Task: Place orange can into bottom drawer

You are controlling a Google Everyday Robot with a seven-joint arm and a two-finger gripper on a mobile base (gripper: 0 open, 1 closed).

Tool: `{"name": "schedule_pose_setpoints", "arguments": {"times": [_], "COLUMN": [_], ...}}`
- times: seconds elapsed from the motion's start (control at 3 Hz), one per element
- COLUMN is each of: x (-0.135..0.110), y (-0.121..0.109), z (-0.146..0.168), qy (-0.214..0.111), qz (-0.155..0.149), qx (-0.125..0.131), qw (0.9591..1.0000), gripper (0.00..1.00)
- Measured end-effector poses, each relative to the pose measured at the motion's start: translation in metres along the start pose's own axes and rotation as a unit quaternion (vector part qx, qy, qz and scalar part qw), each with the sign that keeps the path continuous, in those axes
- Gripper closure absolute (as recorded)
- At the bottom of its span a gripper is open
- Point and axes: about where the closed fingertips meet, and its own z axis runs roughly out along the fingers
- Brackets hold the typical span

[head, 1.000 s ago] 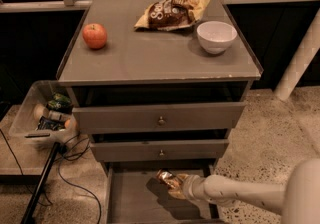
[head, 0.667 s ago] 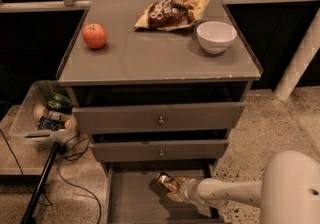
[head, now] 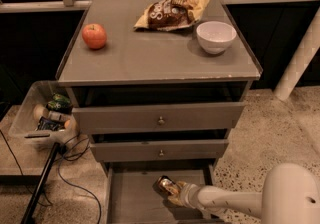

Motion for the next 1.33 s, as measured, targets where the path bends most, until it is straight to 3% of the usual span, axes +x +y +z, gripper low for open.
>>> {"name": "schedule_pose_setpoints", "arguments": {"times": [0.33,0.67,1.33], "x": [0.0129,0.0179,0.0171], "y": [-0.0050,-0.0075,-0.0042], "z": [0.0044,-0.0028,-0.0016], "qy": [-0.041,-0.053,-0.052], "qz": [0.003,0.017,0.016], "qx": [0.005,-0.009,-0.012], "qw": [0.9991,0.9984,0.9984], "gripper": [1.00,1.00,0.59]}}
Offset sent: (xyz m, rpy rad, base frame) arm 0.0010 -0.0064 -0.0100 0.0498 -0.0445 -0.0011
